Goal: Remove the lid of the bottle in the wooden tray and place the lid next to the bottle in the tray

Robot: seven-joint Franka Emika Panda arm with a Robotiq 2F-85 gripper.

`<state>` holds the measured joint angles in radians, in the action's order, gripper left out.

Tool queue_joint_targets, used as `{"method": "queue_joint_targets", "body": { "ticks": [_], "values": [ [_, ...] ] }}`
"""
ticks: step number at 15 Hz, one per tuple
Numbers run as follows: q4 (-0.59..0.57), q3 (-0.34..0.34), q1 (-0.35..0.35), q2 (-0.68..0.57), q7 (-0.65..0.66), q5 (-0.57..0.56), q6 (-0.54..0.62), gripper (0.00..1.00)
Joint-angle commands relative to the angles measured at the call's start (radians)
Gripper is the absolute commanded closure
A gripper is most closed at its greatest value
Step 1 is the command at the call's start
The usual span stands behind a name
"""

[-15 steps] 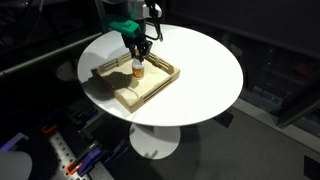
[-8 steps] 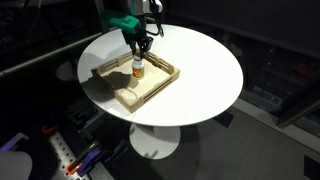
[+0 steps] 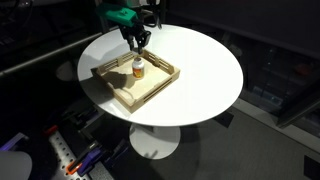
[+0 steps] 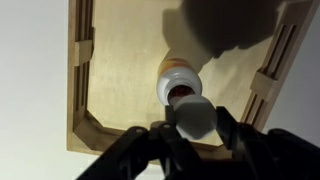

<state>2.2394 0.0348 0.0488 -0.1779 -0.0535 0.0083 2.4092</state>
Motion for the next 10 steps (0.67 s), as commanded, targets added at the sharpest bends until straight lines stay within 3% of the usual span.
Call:
{"method": "queue_joint_targets", "body": {
  "ticks": [1,10],
  "values": [
    [0.008,-0.013,-0.013,0.039,0.012,-0.026,-0.021,0.63],
    [-0.066,-0.070,-0.053,-0.042,0.040,-0.056,-0.012,0.60]
  ]
}}
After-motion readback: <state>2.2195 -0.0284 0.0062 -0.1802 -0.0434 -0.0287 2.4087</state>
